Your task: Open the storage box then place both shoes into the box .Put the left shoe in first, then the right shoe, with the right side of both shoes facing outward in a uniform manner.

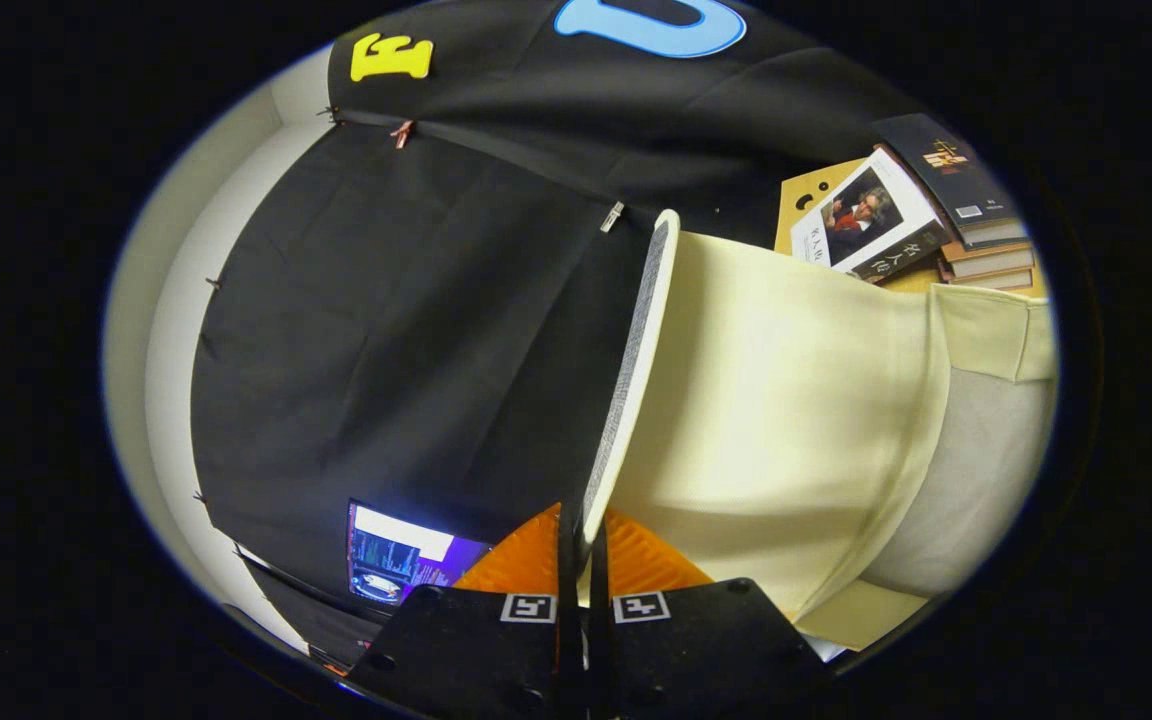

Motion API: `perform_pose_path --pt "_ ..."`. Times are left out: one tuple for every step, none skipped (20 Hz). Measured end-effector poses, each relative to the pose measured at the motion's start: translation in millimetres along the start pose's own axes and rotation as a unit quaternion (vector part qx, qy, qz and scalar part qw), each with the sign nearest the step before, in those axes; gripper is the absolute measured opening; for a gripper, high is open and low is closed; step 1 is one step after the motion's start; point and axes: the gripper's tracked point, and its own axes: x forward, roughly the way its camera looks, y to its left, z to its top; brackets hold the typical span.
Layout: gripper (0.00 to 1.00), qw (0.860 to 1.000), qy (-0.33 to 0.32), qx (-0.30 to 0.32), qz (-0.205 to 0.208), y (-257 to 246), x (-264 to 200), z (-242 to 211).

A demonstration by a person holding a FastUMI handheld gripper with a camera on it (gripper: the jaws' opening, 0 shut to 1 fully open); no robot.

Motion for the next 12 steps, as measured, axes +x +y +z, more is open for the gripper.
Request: perform_pose_path --pt "0.06 1.000 0.001 -0.001 -0.004 0 7 -1" --pt "0.06 1.000 0.000 -0.003 -0.006 -1 10 -1" --pt "0.06 1.000 -0.001 -0.003 -0.008 -2 14 -1" --pt "0.07 1.000 -0.002 -0.003 -0.005 -1 15 -2" --pt "0.10 1.000 -0.001 -0.004 -0.004 -1 13 0" --pt "0.13 1.000 0.003 0.000 -0.004 -1 16 -2" --pt "0.42 1.000 0.009 0.002 -0.010 -4 16 -4" --pt "0.71 1.000 0.016 -0.001 -0.016 -7 16 -8" --pt "1.00 1.000 0.015 -0.005 -0.020 -7 4 -5" --pt "0.97 1.000 0.006 -0.011 -0.023 -8 1 -1" --pt "0.97 0.999 -0.006 -0.020 -0.026 -8 -6 4" --pt "0.97 0.999 -0.020 -0.031 -0.032 -7 -18 9"
